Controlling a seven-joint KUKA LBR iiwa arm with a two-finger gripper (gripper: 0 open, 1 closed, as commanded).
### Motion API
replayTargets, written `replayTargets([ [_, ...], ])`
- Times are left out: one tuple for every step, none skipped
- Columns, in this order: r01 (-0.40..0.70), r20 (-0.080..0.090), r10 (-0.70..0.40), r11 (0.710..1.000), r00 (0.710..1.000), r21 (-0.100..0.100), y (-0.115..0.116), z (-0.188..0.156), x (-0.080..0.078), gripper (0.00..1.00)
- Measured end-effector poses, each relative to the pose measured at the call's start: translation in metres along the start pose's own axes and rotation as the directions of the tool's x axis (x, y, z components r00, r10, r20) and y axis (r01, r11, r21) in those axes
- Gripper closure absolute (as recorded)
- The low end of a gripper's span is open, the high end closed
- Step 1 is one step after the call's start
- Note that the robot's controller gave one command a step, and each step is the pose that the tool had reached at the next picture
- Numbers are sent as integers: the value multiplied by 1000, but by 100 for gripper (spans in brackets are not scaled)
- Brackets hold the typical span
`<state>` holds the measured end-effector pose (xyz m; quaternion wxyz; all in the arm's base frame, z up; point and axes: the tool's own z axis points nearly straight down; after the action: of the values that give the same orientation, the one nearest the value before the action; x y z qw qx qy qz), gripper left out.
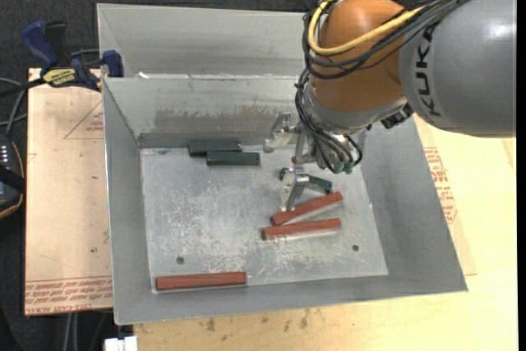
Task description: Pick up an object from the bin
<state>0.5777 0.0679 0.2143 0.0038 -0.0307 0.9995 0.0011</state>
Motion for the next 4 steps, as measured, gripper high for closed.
replayTargets([
  [58, -3, -58, 998, 998, 1, -24, 58, 10, 0],
  [307, 6, -307, 952, 952, 2, -24, 129, -8, 100],
  [307, 5, -307, 952, 952, 2, -24, 129, -8, 100],
  [316, -3, -316, 949, 949, -1, 0, -14, -13, 100],
])
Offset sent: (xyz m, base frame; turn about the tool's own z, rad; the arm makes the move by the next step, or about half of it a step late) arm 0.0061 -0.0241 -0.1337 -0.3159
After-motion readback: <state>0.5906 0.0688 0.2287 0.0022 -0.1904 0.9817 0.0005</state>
